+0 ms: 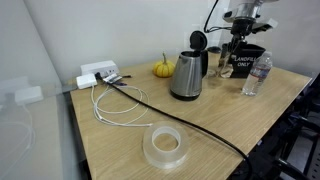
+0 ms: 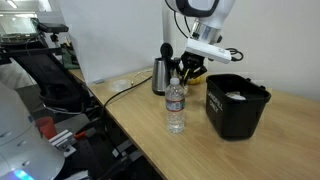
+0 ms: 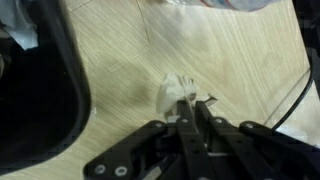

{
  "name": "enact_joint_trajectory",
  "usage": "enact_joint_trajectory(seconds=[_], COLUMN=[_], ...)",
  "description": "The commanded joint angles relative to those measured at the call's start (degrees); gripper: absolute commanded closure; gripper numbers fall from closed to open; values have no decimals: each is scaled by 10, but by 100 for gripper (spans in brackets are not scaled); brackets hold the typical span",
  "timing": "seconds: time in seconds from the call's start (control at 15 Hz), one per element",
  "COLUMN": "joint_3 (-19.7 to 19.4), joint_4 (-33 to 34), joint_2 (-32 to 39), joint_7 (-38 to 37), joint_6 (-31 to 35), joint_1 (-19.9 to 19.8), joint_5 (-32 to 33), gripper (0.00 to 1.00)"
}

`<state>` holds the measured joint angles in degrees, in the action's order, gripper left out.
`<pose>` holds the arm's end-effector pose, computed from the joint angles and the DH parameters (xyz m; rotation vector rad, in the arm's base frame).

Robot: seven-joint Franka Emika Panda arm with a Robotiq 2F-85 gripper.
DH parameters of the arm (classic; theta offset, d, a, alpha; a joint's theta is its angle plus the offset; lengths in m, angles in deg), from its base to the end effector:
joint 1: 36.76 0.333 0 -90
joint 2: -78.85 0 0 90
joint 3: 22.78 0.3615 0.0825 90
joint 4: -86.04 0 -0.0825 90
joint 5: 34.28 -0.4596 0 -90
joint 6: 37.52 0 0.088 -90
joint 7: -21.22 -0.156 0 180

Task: Put the brown paper in the bin on the table

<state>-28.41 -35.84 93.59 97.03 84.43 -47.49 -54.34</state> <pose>0.5807 -0.1409 0.2146 -2.5637 -1.1041 -0.0064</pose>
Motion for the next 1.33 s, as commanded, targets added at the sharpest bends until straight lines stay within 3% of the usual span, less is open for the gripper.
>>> enact_joint_trajectory(seconds=[0.0, 0.27, 0.47, 0.53, 0.73, 1.07, 1.27], joint_3=[4, 1, -4, 0, -4, -3, -4], joint_4=[15, 10, 5, 14, 14, 13, 0], joint_2=[6, -5, -20, -9, -15, -15, -31], joint_7=[1, -7, -5, -5, -4, -5, -8], joint_6=[-19, -3, 8, -4, -4, -4, 1], joint_1=[-4, -5, -15, -11, -16, -15, -13], joint_5=[51, 92, 85, 86, 85, 85, 93], gripper=[55, 26, 7, 24, 7, 7, 0])
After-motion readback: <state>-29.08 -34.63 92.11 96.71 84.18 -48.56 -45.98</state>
